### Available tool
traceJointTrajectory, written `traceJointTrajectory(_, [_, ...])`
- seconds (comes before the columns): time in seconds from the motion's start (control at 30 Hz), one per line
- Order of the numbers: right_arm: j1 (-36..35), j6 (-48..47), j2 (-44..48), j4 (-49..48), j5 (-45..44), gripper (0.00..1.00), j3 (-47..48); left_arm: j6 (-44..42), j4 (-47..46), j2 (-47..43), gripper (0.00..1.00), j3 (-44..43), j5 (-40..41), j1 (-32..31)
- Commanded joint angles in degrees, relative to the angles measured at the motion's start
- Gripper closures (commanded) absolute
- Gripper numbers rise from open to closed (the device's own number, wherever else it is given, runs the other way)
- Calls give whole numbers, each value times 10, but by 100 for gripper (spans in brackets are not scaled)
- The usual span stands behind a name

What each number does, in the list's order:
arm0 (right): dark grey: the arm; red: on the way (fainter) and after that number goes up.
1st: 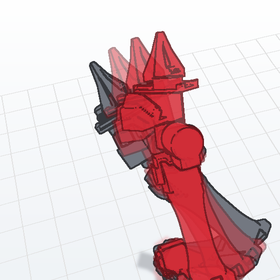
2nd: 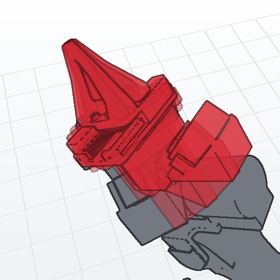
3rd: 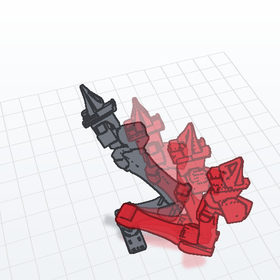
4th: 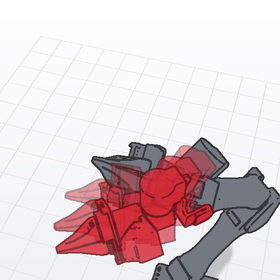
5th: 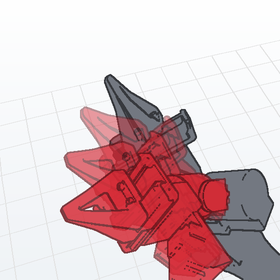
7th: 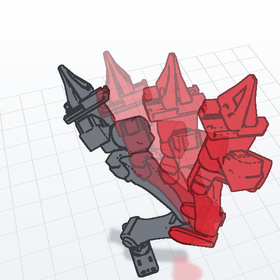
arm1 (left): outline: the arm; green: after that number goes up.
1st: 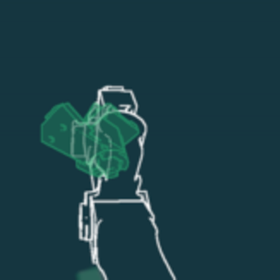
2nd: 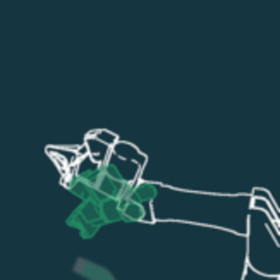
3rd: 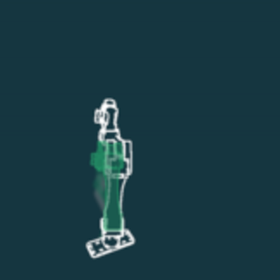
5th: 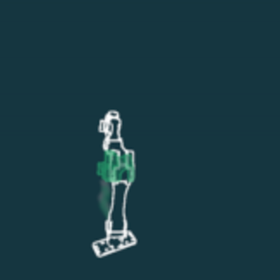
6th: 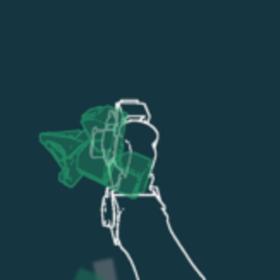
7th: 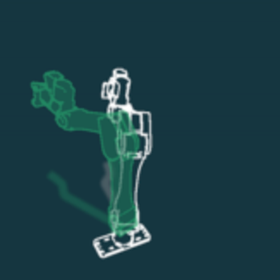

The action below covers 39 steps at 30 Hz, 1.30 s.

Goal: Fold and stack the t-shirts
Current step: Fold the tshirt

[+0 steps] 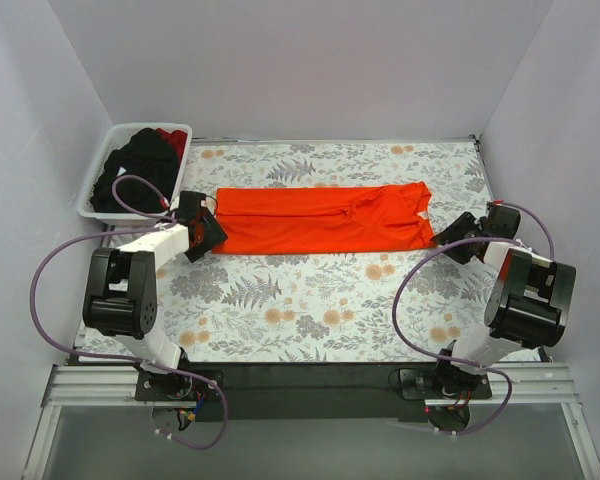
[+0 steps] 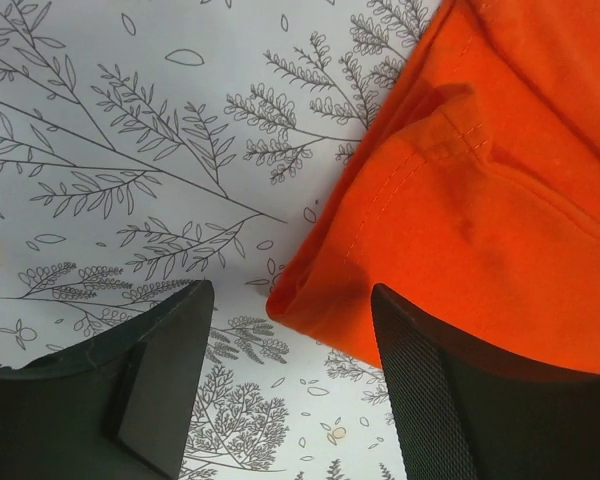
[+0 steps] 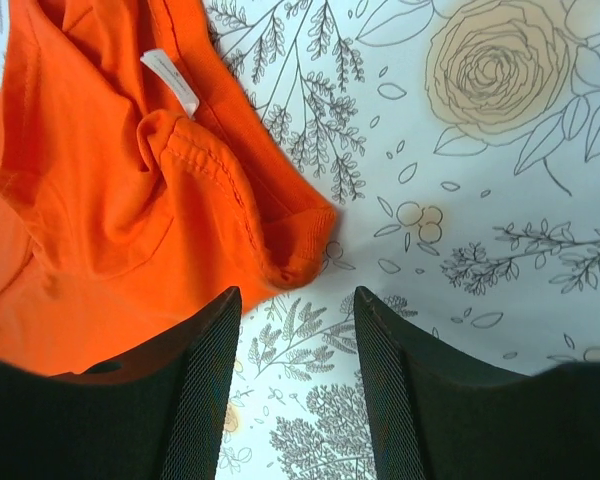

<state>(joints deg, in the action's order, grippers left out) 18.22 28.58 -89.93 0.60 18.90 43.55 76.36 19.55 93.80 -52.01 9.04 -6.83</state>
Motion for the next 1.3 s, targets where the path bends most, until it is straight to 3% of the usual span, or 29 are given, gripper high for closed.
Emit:
traceJointTrajectory(0.0, [10,21,-18,-80,57,44,-8,6,7,11,38,-16,-7,5])
traceJointTrajectory(0.2, [12,17,-50,-88,53,48,-7,3,7,40,53,-15,-9,7])
traceJointTrajectory(0.33, [16,17,-65,-99,59,59,-10,3,8,42,63,-11,-17,7])
traceJointTrajectory(0.4, [19,13,-70,-100,55,71,-11,1,10,44,75,-9,-15,7])
traceJointTrajectory(0.43, [23,11,-71,-101,54,84,-10,0,14,45,79,-9,-10,6])
traceJointTrajectory(0.47, [27,7,-72,-101,51,89,-10,-1,15,47,90,-9,-8,7])
traceJointTrajectory(0.53, [45,3,-72,-100,42,96,-9,-2,27,53,99,-13,1,7])
traceJointTrajectory(0.83, [95,-5,-73,-83,44,99,-3,13,74,41,100,18,19,6])
traceJointTrajectory(1.0, [95,-20,-60,-39,26,94,-5,29,87,-32,100,81,13,7])
traceJointTrajectory(1.1, [90,-36,-46,-21,26,84,-3,36,83,-72,81,105,1,6])
traceJointTrajectory(1.13, [88,-41,-43,-10,26,78,0,39,82,-80,69,108,-2,6])
traceJointTrajectory(1.17, [83,-52,-37,-2,21,76,13,39,82,-87,48,108,0,6])
traceJointTrajectory(1.27, [67,-67,-11,50,-29,67,31,34,82,-112,37,108,14,6])
